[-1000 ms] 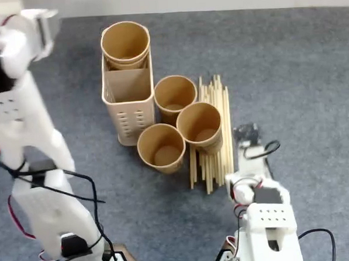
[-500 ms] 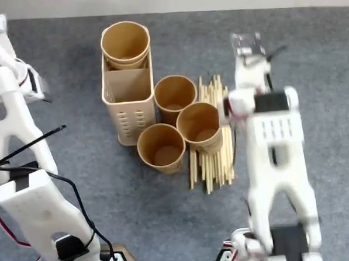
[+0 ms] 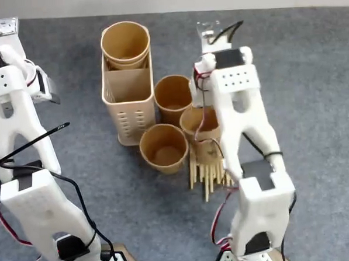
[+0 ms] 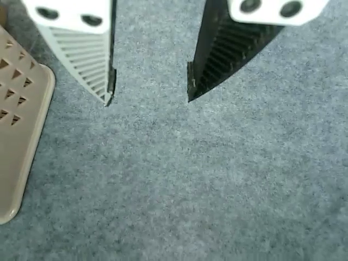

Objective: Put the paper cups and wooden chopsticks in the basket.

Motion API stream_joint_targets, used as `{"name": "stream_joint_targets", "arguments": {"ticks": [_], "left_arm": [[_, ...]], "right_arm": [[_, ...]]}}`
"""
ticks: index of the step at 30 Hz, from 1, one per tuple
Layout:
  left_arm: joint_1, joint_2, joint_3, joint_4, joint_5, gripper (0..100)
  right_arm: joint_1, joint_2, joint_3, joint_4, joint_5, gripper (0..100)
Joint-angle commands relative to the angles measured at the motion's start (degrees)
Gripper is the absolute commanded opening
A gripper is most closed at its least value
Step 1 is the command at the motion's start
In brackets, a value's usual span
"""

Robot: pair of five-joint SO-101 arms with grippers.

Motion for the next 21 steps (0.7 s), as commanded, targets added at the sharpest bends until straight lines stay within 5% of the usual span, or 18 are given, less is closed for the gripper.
{"name": "stream_joint_targets", "arguments": {"ticks": [1, 21], "left_arm": [[-0.22, -0.48, -0.22, -0.97, 0.18, 23], [-0.13, -0.4, -0.13, -2.11, 0.18, 23]], "right_arm": [[2.51, 1.71, -2.07, -0.22, 1.49, 12.8], [-0.57, -19.38, 0.66, 11.74, 2.73, 9.8]]}}
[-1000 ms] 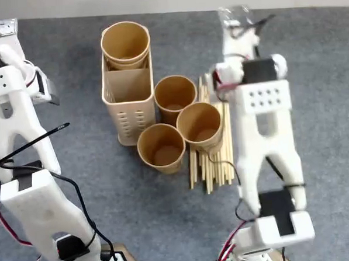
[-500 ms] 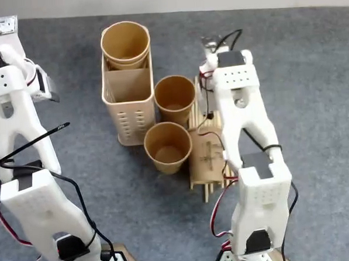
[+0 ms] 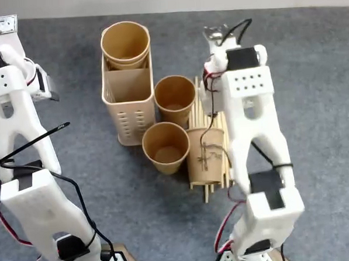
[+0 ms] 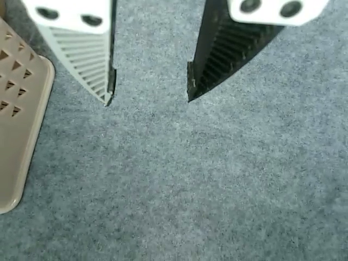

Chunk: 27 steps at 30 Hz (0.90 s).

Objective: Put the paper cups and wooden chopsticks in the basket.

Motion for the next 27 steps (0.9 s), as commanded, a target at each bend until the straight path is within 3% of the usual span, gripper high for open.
{"name": "stream_joint_targets", "arguments": {"ticks": [1, 7, 12, 20, 27], "left_arm": [[-0.13, -0.4, -0.13, -0.79, 0.18, 23], [-0.22, -0.48, -0.13, -0.79, 0.18, 23], [-0.4, -0.48, -0.22, -1.41, 0.09, 23], [-2.86, -0.4, -0.13, -4.48, 0.09, 23], [-3.65, -0.4, -0.13, -4.48, -3.43, 23]], "right_arm": [[-0.84, -4.7, 1.63, 0.84, 0.53, 9.9], [-4.09, -1.63, 6.64, -0.92, -0.35, 10.0], [-6.29, 0.31, 2.51, -1.98, -6.86, 15.2], [-17.54, -4.53, 0.4, -1.98, -4.92, 16.4], [-18.24, 2.24, 4.18, -2.42, -4.57, 16.4]]}}
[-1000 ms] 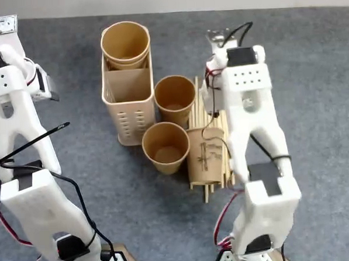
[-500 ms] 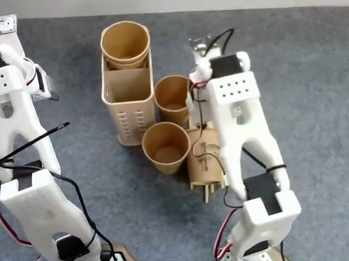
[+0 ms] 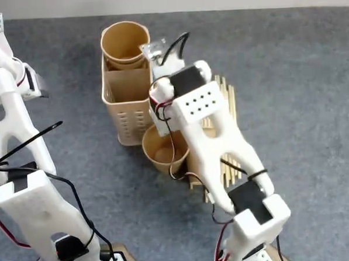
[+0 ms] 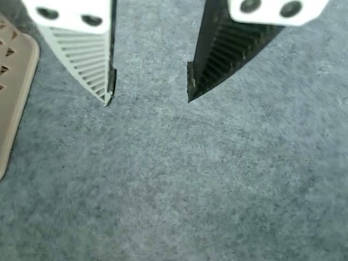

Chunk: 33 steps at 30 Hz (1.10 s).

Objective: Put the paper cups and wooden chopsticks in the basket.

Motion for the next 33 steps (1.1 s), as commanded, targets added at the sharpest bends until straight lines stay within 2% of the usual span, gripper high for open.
{"name": "stream_joint_targets", "arguments": {"ticks": [1, 7, 11, 13, 19, 24, 29, 33], "left_arm": [[-0.66, -0.4, -0.13, -0.7, -2.29, 23], [-1.71, -0.4, -0.13, -0.35, -2.37, 23], [-2.24, -0.4, -0.13, -0.7, -2.37, 23], [-2.33, -0.4, -0.13, -0.62, -2.37, 23], [-2.86, -0.4, -0.13, -0.7, -2.37, 23], [-2.77, -0.4, -0.22, -0.79, -2.37, 23], [-2.51, -0.4, -0.22, -0.79, -2.37, 23], [-2.51, -0.4, -0.22, -0.79, -2.37, 23]], "right_arm": [[-0.4, 2.33, 0.31, -0.31, 1.85, 16.4], [-0.31, 7.43, 0.04, -0.4, 4.04, 16.2], [-0.13, 7.69, -0.13, -0.4, 3.96, 6.7], [0.4, 7.78, -1.1, -0.31, 3.78, 6.0], [5.67, 7.34, -8.75, 3.38, 3.6, 4.7], [9.27, -1.19, -9.8, 3.38, 3.6, 4.4], [9.1, -13.67, -6.64, 3.38, 3.6, 2.5], [7.34, -16.4, 0.48, 3.3, 4.4, 3.9]]}}
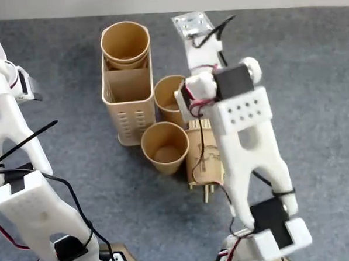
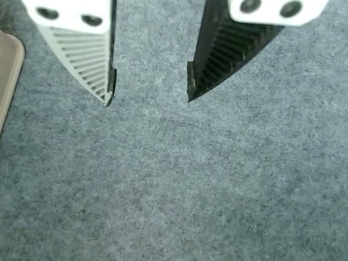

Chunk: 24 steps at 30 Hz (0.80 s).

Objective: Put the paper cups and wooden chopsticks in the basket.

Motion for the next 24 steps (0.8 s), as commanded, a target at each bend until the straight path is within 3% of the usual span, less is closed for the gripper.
{"name": "stream_joint_targets", "arguments": {"ticks": [1, 6, 9, 21, 24], "left_arm": [[-0.13, -0.4, -0.22, -0.79, -0.26, 23], [-0.13, -0.4, -0.22, -0.79, -0.35, 23], [-0.31, -0.4, -0.22, -0.7, -0.35, 23], [-0.48, -0.4, -0.22, -0.79, -0.44, 23], [-0.48, -0.4, -0.22, -0.79, -0.44, 23]], "right_arm": [[-2.15, -3.12, 5.76, 0.84, 2.11, 6.3], [-6.2, 1.71, 14.29, -1.01, 5.27, 23.7], [-6.55, 4.44, 14.29, -3.56, 6.42, 29.0], [-6.55, 11.47, 14.81, -7.6, 5.98, 28.9], [-6.55, 13.58, 14.55, -7.6, 5.98, 22.0]]}}
